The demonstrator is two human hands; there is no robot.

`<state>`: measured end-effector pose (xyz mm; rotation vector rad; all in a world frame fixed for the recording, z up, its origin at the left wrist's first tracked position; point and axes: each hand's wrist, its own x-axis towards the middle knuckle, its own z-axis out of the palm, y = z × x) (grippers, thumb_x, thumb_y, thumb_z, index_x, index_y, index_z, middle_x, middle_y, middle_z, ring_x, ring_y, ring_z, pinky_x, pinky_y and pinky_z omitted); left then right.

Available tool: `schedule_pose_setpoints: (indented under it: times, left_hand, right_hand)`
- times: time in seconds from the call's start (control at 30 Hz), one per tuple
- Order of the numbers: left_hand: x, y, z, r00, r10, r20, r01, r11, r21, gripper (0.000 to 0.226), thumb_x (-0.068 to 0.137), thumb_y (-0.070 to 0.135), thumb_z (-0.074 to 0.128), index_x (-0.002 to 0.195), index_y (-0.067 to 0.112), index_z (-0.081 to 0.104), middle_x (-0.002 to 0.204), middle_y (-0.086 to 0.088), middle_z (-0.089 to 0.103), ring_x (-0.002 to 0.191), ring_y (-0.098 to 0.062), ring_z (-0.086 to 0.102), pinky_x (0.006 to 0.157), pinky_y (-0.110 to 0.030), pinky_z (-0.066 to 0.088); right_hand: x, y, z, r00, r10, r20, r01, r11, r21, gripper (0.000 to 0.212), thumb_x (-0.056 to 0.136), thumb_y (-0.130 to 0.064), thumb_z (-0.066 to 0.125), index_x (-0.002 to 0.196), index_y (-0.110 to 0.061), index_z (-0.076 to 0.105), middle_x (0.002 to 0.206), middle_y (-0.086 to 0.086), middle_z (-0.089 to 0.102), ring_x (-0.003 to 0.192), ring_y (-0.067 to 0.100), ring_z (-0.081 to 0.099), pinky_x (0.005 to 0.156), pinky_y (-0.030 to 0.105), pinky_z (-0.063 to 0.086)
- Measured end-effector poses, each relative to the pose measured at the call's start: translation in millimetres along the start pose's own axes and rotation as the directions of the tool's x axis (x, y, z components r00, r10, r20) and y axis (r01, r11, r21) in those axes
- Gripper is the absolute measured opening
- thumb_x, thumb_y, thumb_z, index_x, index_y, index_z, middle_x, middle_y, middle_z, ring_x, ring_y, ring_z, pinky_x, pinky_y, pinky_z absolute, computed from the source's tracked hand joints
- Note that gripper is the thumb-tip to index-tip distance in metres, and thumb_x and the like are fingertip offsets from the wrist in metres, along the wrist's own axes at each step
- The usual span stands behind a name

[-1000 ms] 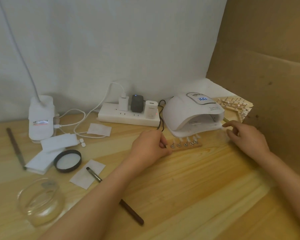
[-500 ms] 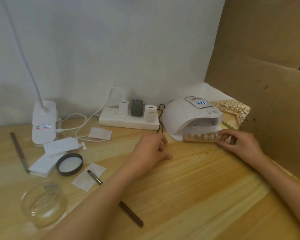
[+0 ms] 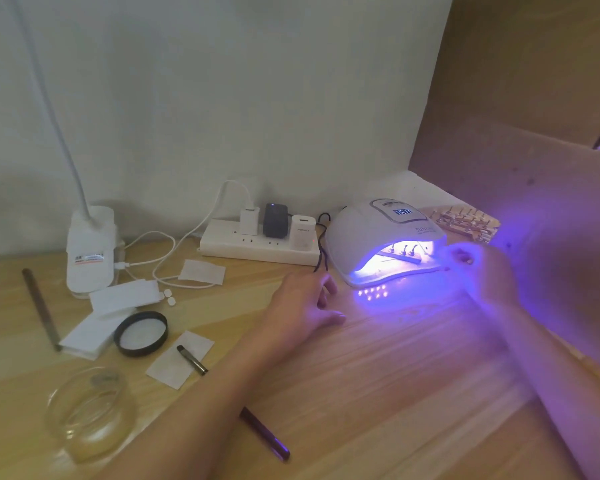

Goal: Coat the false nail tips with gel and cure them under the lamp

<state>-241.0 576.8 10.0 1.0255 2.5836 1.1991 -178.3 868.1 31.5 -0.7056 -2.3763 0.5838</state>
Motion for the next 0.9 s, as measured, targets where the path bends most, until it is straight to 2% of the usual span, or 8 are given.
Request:
schedule_pose_setpoints:
  times: [0.1,0.17,0.23,0.33,0.47,0.67,0.83,0.9]
  left_hand:
    - [3,-6,3,0.999,0.021,-0.027,-0.021,1.000,-0.012,0.039,0.076,0.030,0.083,0.106,0.012,0.065,0.085,0.002,0.060,0.084,-0.015,0.054,0.080,-0.034,0.047]
    - [3,-7,4,0.998,0.050,-0.034,-0.049,0.999,0.005,0.039,0.076,0.030,0.083,0.106,0.012,0.065,0.085,0.001,0.060,0.084,-0.015,0.054,0.080,-0.033,0.047]
    - [2,-9,4,0.996,0.074,-0.041,-0.073,0.997,0.011,0.038,0.077,0.030,0.083,0.106,0.012,0.065,0.085,0.000,0.061,0.084,-0.016,0.055,0.080,-0.033,0.046]
    - [2,-10,2,0.995,0.092,-0.039,-0.092,0.996,0.013,0.038,0.077,0.029,0.083,0.105,0.011,0.065,0.085,-0.001,0.061,0.082,-0.016,0.055,0.078,-0.033,0.045]
    - [2,-10,2,0.995,0.093,-0.032,-0.093,0.996,0.008,0.038,0.077,0.029,0.083,0.106,0.011,0.065,0.086,-0.002,0.062,0.083,-0.017,0.056,0.079,-0.034,0.046]
    - [1,-9,2,0.997,0.072,-0.002,-0.072,0.996,0.056,0.039,0.080,0.032,0.080,0.110,0.013,0.063,0.090,-0.001,0.060,0.091,-0.020,0.056,0.083,-0.036,0.048]
    - [-10,13,-1,0.995,0.026,0.097,-0.060,0.931,0.361,0.040,0.096,0.033,0.060,0.131,0.017,0.049,0.131,-0.007,0.049,0.126,-0.028,0.039,0.102,-0.038,0.037]
    - [-28,28,-6,0.992,0.094,0.086,-0.121,0.912,0.391,0.037,0.099,0.031,0.055,0.133,0.019,0.048,0.136,-0.005,0.045,0.128,-0.026,0.040,0.100,-0.038,0.033]
  right_hand:
    - [9,-21,-16,0.974,-0.147,-0.174,0.175,0.971,0.160,0.018,0.088,-0.043,0.053,0.090,-0.032,0.067,0.082,-0.008,0.059,0.072,0.009,0.052,0.063,0.028,0.038]
    - [21,-46,-16,0.941,-0.336,-0.028,0.337,0.936,0.103,0.022,0.095,-0.030,0.055,0.113,-0.038,0.066,0.092,-0.005,0.054,0.073,0.005,0.049,0.067,0.029,0.037]
    - [33,-67,-5,0.907,-0.386,0.166,0.399,0.916,-0.049,0.037,0.097,-0.025,0.051,0.131,-0.039,0.058,0.097,-0.002,0.049,0.080,0.012,0.051,0.067,0.032,0.034]
    - [44,-79,6,0.910,-0.325,0.258,0.377,0.907,-0.188,0.039,0.095,-0.028,0.049,0.130,-0.041,0.058,0.093,-0.006,0.042,0.085,0.017,0.053,0.070,0.032,0.031]
    - [45,-78,14,0.935,-0.298,0.194,0.335,0.920,-0.204,0.033,0.094,-0.029,0.050,0.121,-0.042,0.064,0.083,-0.007,0.041,0.084,0.018,0.052,0.069,0.032,0.030]
    - [34,-81,14,0.951,-0.272,0.147,0.297,0.937,-0.184,0.033,0.096,-0.031,0.048,0.124,-0.039,0.065,0.097,-0.004,0.046,0.088,0.020,0.056,0.071,0.032,0.032]
    - [17,-96,-5,0.909,-0.254,0.331,0.310,0.942,-0.130,0.051,0.096,-0.029,0.055,0.146,-0.037,0.044,0.115,0.000,0.045,0.102,0.017,0.053,0.084,0.033,0.040]
    - [-5,-107,-18,0.904,-0.345,0.253,0.340,0.938,0.064,0.047,0.095,-0.022,0.060,0.141,-0.031,0.051,0.114,0.000,0.051,0.088,0.016,0.052,0.078,0.028,0.039]
